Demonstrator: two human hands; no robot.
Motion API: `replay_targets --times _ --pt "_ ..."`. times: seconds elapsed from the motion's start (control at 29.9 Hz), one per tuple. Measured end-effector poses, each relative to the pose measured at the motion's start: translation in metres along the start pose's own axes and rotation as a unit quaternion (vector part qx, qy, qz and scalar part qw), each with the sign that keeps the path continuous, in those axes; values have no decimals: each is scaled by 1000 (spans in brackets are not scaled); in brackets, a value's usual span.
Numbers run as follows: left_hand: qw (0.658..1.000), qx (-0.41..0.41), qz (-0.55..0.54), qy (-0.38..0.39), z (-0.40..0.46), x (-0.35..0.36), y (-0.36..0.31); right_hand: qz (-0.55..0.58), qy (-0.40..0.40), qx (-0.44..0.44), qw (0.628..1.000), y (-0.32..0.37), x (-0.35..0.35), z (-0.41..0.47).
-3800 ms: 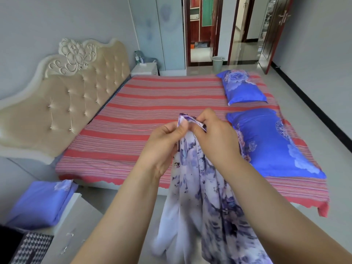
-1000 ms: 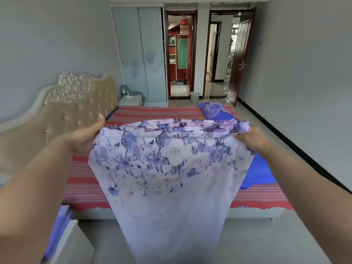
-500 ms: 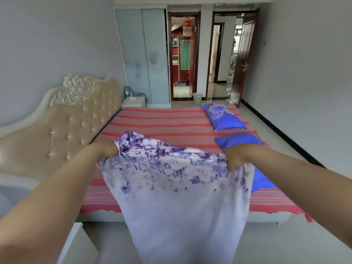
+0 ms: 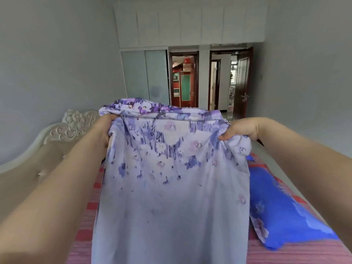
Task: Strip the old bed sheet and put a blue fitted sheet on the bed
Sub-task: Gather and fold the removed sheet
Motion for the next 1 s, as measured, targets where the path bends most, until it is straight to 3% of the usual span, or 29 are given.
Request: replay_targets --times 0.07,0.13,0.2,0.33,0.47,0.57,0.67,0.73,0.84,1.0 --pt "999 -5 -47 26 35 20 -9 54 1 -28 998 10 -23 34" --pt "998 30 -47 -19 80 33 -25 109 -19 -52 993 25 -55 74" --pt "996 42 -50 -57 135 49 -39 137 -81 -41 986 46 -96 116" --pt "999 -25 -16 -31 245 95 -53 73 -256 -23 964 91 -202 212" --pt "997 25 -3 68 338 161 -99 57 -453 -110 883 146 -311 291" --pt "985 112 -125 50 399 200 -162 204 -516 -231 799 194 -376 309" --pt "961 220 -157 50 432 231 -203 194 -571 -313 734 244 -425 292" --pt "949 268 -151 71 445 239 -211 190 -588 -339 709 252 -446 294" --pt "952 279 -88 87 480 233 -194 154 -609 -338 701 234 -458 321" --pt "977 206 -6 59 539 221 -117 148 -588 -302 736 176 -441 389"
Point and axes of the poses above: each hand's wrist, its own z-axis towards the middle knuckle, its own x-axis out of the palm, y = z × x, the point moved 6 cm from there along z, towards the middle knuckle, and after that the axes turned 7 degrees about -z, right-handed, at the moved point
